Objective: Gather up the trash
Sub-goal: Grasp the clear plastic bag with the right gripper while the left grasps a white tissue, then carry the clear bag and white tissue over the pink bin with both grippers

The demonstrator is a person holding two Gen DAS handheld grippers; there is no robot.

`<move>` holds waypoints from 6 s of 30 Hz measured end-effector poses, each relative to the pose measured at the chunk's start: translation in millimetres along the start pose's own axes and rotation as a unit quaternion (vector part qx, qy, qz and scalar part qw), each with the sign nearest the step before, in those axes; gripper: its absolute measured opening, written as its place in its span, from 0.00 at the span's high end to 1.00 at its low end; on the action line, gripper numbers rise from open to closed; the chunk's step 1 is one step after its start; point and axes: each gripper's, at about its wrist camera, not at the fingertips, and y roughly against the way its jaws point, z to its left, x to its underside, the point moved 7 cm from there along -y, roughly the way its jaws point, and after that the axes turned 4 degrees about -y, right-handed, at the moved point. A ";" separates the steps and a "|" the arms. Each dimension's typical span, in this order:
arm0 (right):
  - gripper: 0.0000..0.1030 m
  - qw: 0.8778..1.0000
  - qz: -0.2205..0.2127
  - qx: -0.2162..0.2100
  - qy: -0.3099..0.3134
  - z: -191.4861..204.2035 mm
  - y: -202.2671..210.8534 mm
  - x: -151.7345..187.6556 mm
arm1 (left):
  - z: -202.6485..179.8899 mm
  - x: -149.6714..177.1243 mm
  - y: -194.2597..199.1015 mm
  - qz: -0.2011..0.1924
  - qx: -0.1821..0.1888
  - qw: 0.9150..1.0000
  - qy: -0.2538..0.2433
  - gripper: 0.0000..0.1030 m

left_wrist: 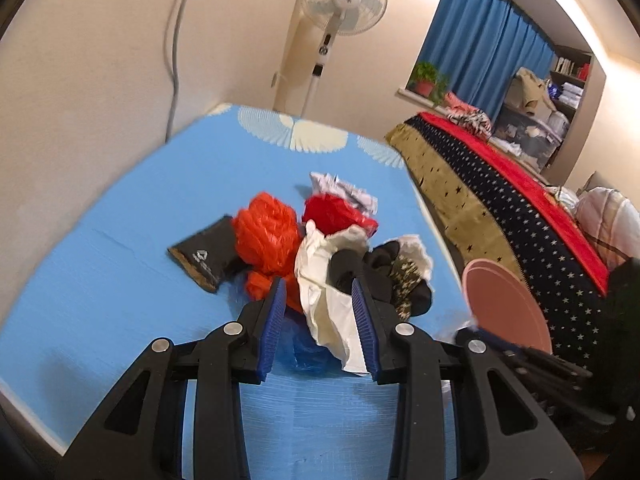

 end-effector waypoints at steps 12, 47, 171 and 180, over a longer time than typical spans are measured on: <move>0.86 1.000 -0.002 0.005 -0.003 -4.5 -1.4 -4.6 | -8.6 2.2 -14.4 0.015 0.001 1.000 -0.019 0.93; 0.86 0.991 -0.112 0.074 -0.021 -29.8 78.6 -37.5 | -49.6 -23.2 63.4 -0.081 -0.001 0.991 -0.111 0.94; 0.86 0.936 -0.185 0.264 -0.143 -187.8 139.9 -80.4 | -208.1 -12.5 -34.1 -0.050 0.120 0.981 -0.142 0.94; 0.86 0.935 -0.185 0.265 -0.146 -191.8 140.9 -82.1 | -212.1 -14.0 -38.2 -0.048 0.122 0.981 -0.140 0.94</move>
